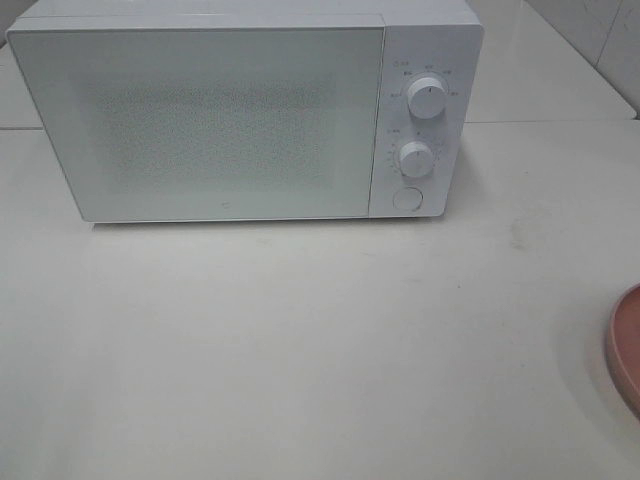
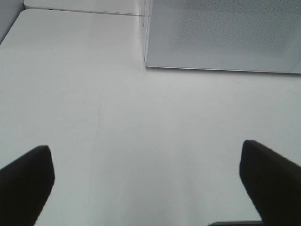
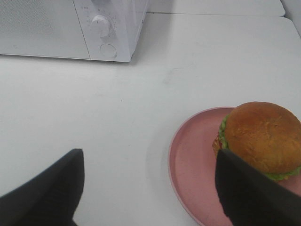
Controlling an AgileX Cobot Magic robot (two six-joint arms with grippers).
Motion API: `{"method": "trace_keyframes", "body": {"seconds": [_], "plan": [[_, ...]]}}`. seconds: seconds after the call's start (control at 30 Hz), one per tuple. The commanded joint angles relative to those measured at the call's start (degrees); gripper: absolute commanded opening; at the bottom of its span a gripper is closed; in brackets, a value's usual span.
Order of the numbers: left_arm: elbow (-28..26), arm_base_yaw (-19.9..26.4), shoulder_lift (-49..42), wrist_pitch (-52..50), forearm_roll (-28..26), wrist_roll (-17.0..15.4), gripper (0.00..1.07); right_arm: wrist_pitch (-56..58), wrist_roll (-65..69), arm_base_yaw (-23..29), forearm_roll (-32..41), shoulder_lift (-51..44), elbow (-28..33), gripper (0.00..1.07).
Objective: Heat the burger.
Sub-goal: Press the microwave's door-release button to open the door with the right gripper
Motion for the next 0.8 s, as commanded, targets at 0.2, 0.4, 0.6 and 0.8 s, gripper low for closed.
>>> {"method": "trace_keyframes", "body": {"seconds": [0.2,0.4,0.6,0.8], "plan": [[-0.06,0.23,-0.86,-0.8,-0.23,0.0,1.0,-0.8,-0.4,-0.11,0.0,-1.49,0.17,0.75],[-0.06,0.23,-0.86,-0.8,-0.23,0.0,1.0,-0.86,-0.34,-0.11,0.0,-1.49,0.17,0.75],[-0.06,0.23,-0.86,-0.8,-0.23,0.0,1.0,-1.03,0.52,-0.11,0.0,0.86,-0.63,0.75],[-0.06,0.23,-0.86,-0.8,-0.23,0.0,1.0,-2.64,0.52,-0.11,0.0,8.14,-2.58,0.75]]}}
